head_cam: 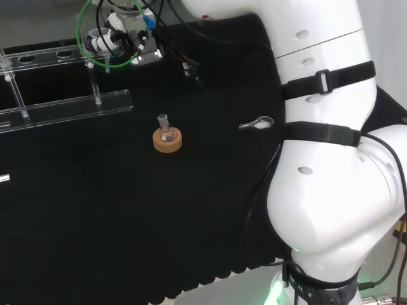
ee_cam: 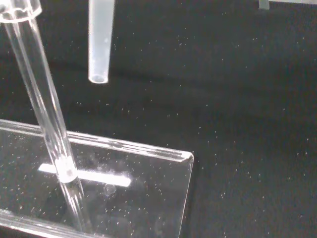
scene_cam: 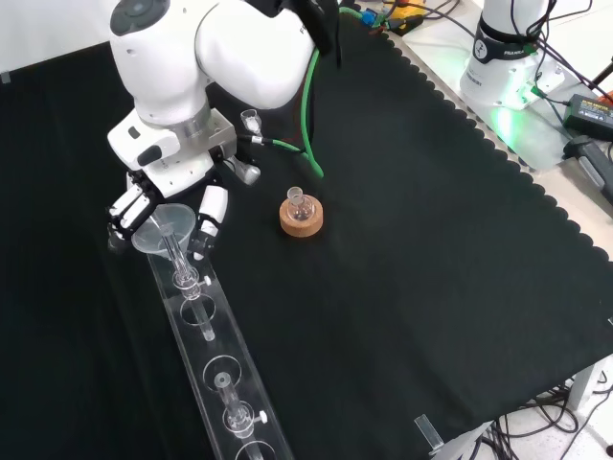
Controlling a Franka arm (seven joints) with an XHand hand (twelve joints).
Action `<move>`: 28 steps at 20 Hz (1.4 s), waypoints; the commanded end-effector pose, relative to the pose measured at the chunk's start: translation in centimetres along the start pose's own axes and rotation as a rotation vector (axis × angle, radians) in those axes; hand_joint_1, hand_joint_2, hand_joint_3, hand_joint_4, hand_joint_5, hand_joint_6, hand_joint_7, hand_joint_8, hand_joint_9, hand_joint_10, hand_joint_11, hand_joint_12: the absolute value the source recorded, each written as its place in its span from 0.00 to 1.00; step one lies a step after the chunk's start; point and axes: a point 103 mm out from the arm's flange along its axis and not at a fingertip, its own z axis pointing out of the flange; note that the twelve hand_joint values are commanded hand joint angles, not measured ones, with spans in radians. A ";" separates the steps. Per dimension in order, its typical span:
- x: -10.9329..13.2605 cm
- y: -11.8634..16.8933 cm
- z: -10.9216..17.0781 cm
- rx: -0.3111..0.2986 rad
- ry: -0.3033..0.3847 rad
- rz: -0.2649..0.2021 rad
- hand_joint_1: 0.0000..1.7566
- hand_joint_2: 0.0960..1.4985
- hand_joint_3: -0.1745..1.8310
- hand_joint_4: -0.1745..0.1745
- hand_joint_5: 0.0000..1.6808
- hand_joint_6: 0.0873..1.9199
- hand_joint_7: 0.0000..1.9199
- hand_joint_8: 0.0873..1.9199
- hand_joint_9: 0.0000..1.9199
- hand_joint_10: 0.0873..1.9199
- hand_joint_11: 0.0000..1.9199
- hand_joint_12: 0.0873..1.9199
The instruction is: Pick up the funnel from the transparent funnel stand.
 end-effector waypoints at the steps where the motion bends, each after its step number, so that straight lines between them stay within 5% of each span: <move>1: 1.0 0.1 0.1 -0.062 -0.036 0.008 0.24 0.59 0.14 0.00 0.22 0.31 0.40 0.69 0.66 0.60 0.76 0.61; 6: 1.3 0.3 -0.2 -0.116 -0.053 0.021 0.40 0.60 0.14 0.00 0.25 0.53 0.52 0.74 0.79 0.59 0.88 0.56; 17: 2.3 -0.2 -8.7 -0.226 -0.087 0.025 0.52 0.58 0.17 0.00 0.41 0.51 0.62 0.70 0.88 0.55 0.96 0.51; 23: -0.6 -4.7 -18.0 -0.275 -0.115 0.082 0.54 0.57 0.18 0.00 0.45 0.49 0.65 0.66 0.90 0.54 0.97 0.50; 28: -4.9 -12.4 -23.8 -0.296 -0.050 0.160 0.54 0.56 0.19 0.00 0.48 0.47 0.67 0.63 0.91 0.53 0.97 0.50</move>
